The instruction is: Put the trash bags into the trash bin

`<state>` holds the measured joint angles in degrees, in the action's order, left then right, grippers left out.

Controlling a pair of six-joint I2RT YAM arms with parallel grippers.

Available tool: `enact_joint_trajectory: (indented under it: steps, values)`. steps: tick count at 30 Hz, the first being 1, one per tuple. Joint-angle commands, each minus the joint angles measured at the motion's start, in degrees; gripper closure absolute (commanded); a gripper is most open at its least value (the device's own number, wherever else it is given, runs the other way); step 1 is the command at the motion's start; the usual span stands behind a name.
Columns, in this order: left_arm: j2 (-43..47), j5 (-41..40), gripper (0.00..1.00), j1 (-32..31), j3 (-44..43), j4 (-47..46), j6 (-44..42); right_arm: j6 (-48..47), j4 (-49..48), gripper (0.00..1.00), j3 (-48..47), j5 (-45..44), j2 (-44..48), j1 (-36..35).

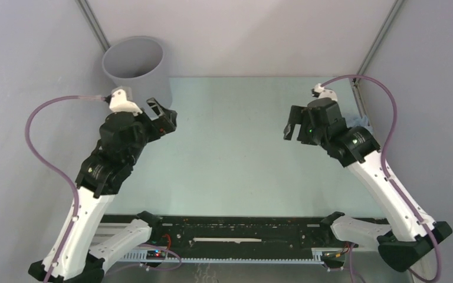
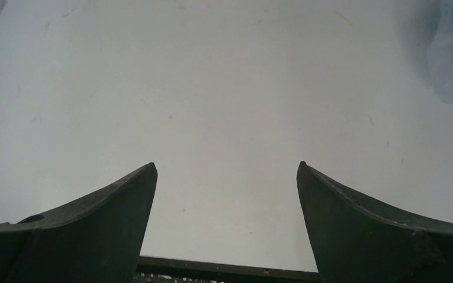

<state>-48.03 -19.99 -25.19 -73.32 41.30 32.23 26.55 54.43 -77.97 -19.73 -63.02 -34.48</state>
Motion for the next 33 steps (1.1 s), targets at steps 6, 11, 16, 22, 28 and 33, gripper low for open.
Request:
enact_joint_trajectory:
  steps: [6, 11, 16, 22, 28, 33]
  values:
    - [-7.2, 10.2, 0.00, -0.5, -1.0, -5.0, -0.2, 1.2, -6.1, 0.05, 5.6, 20.7, -5.8, 28.9]
    - [-10.6, 12.8, 0.00, -0.5, -2.7, -8.0, -5.0, 2.8, -9.1, 0.06, 5.3, 24.6, -12.1, 44.0]
    - [-13.4, 11.8, 0.00, -0.5, -6.4, -8.6, -11.8, 1.6, -8.1, 0.03, 1.1, 16.0, -18.7, 51.2]
    - [-14.5, 6.9, 0.00, -1.0, -7.2, -9.3, -17.2, -1.8, -8.1, 0.04, -8.0, 10.1, -29.5, 57.6]
    - [-16.7, 4.4, 0.00, -3.4, -9.6, -10.4, -23.1, -5.0, -4.5, 0.06, -23.1, 6.8, -44.6, 59.1]
    - [-18.1, 4.8, 0.00, -5.5, -10.8, -10.7, -26.2, -7.7, -1.1, 0.10, -29.2, 8.1, -52.4, 57.6]
